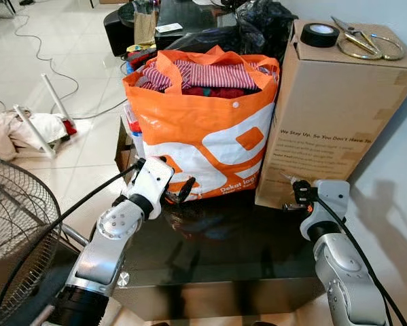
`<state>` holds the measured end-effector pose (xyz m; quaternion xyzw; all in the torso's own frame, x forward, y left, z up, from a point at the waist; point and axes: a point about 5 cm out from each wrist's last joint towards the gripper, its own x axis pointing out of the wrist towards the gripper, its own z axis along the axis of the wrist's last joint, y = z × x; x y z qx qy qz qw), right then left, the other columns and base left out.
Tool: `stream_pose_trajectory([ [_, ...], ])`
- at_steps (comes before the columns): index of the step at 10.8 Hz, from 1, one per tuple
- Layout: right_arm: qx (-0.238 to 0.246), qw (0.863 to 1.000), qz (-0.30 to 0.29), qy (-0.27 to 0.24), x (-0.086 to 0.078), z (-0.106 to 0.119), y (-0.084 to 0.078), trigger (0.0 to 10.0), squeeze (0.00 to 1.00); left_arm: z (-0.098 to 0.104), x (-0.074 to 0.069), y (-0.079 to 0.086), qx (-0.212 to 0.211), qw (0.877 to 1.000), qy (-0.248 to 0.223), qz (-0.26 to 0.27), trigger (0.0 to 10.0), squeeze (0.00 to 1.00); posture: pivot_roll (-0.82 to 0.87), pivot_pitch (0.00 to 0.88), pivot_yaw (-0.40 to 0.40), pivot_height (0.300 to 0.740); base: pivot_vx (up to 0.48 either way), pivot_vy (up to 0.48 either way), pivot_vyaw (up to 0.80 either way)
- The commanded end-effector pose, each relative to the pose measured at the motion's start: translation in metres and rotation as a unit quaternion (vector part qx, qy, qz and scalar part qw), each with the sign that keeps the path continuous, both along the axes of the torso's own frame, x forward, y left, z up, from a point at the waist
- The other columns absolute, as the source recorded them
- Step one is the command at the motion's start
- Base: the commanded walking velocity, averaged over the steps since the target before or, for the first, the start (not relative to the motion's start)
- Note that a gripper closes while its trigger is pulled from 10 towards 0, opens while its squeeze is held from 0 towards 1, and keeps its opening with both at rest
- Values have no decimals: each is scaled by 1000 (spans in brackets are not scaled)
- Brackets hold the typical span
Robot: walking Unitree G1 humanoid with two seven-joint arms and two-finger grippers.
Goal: Hang keys on a hook
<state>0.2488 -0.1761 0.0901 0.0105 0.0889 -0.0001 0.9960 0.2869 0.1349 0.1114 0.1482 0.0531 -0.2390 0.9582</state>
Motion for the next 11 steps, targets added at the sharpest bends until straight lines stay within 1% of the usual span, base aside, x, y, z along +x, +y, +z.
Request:
stream_pose_trajectory([
  [1,6,1000,2,-2,1,3,2,10000,0,1,-1,4,3,1000,-4,9,10000,0,-96,0,38,740,-251,0,0],
  [4,4,1000,2,3,3,3,1,10000,0,1,1,10,6,1000,-4,20,10000,0,-96,0,38,740,-251,0,0],
  [11,-7,1000,-4,4,6,7,-3,10000,0,1,5,6,-5,1000,-1,23,10000,0,-135,0,37,740,-252,0,0],
])
